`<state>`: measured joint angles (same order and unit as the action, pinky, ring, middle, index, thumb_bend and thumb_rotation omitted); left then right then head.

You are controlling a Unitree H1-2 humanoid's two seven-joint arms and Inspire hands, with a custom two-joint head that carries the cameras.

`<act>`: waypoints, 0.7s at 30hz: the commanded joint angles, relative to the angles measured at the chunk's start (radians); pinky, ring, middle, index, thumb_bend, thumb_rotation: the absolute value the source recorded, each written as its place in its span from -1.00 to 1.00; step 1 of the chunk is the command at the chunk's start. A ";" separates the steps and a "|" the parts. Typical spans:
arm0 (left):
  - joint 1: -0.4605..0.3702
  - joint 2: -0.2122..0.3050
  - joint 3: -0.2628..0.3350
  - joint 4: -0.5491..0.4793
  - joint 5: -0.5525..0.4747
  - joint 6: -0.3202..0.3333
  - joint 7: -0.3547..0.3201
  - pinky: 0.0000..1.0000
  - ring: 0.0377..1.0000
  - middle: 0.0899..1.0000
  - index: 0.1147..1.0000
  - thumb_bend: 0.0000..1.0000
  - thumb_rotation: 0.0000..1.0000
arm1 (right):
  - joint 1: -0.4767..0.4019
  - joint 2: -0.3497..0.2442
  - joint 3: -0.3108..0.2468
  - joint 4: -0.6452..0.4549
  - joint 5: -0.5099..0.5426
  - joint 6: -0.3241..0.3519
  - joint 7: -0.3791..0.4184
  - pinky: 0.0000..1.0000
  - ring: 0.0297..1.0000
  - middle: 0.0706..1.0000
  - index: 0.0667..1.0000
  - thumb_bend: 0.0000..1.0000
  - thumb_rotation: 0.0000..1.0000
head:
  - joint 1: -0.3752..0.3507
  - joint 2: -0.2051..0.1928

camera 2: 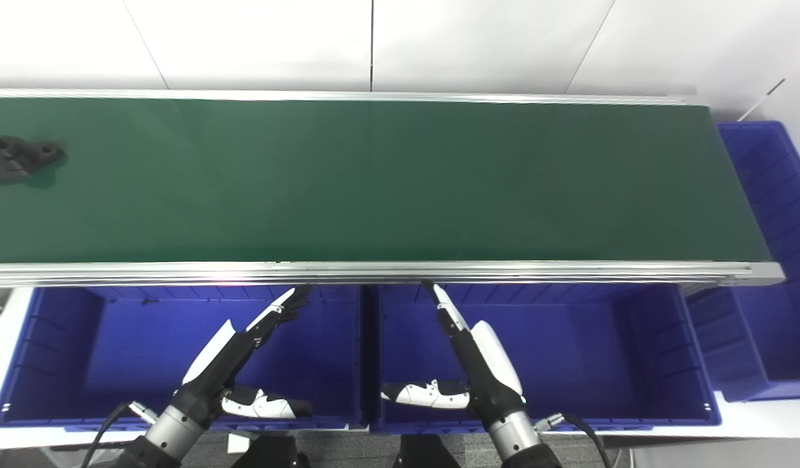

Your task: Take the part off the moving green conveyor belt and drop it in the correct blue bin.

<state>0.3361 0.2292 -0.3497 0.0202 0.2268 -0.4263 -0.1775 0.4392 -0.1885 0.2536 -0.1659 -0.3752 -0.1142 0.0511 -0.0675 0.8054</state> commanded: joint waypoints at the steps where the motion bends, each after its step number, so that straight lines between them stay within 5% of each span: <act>1: -0.007 -0.009 -0.004 -0.007 0.010 -0.040 0.014 0.86 0.91 0.95 0.90 0.70 -0.21 | 0.016 -0.007 -0.012 -0.035 0.012 -0.019 -0.004 0.85 0.99 1.00 1.00 0.93 0.02 | 0.002 0.000; 21: -0.028 -0.037 -0.011 0.035 -0.046 -0.043 0.076 0.83 0.97 0.99 0.94 0.63 -0.17 | 0.026 -0.010 -0.026 -0.039 0.026 -0.039 -0.001 0.90 0.98 1.00 1.00 0.94 -0.02 | 0.006 -0.013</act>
<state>0.3183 0.1914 -0.3596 0.0660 0.1825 -0.4275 -0.1207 0.4625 -0.2036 0.2307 -0.1741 -0.3587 -0.1142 0.0598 -0.0629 0.7916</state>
